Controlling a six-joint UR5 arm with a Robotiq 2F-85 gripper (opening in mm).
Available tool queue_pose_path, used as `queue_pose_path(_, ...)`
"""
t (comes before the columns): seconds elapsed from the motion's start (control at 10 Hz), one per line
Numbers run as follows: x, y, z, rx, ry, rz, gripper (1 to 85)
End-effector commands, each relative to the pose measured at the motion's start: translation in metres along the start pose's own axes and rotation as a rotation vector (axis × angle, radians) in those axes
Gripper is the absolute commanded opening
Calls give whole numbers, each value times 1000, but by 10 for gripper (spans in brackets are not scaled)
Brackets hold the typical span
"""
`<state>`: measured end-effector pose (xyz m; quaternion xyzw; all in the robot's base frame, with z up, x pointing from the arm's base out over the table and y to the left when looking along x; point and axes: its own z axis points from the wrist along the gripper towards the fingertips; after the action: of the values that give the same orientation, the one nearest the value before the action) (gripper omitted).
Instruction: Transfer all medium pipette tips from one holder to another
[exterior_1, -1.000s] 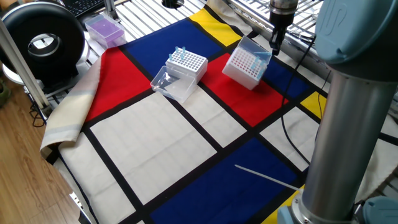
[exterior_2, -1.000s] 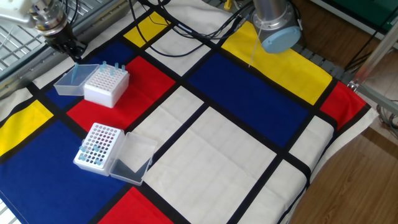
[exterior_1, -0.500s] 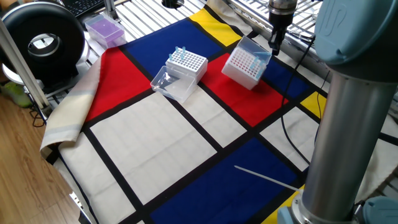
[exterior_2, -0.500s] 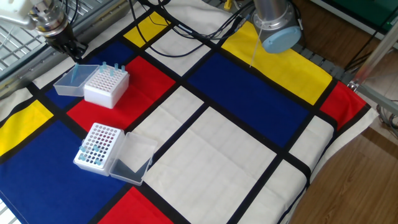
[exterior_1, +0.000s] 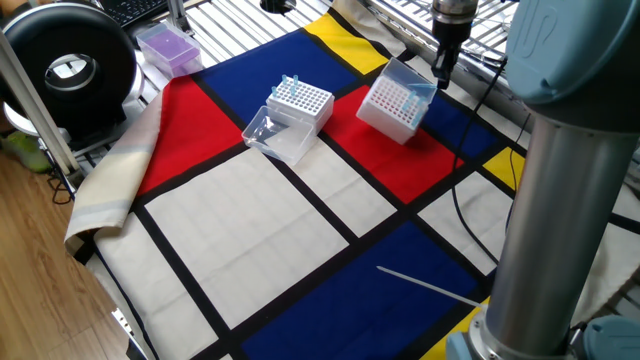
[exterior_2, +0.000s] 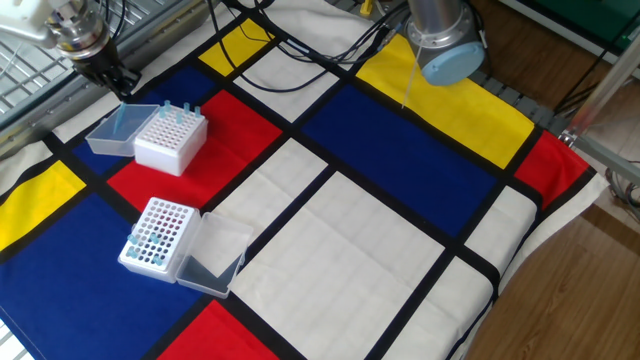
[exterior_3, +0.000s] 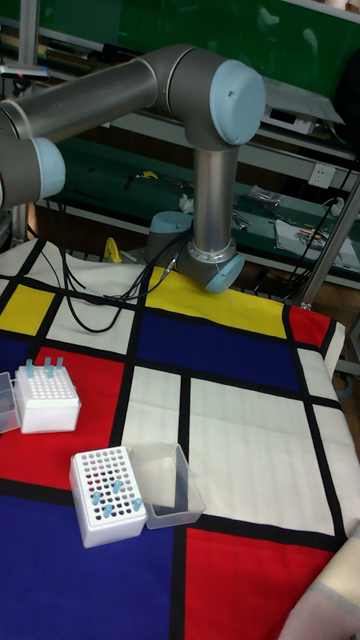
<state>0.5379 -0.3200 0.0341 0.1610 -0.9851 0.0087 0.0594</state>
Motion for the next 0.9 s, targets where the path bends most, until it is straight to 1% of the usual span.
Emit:
queue_pose_path(0.0, -3, 0, 0, -1, -11, 8, 13)
queue_pose_path(0.8, -5, 0, -1, -1, -17, 16, 13)
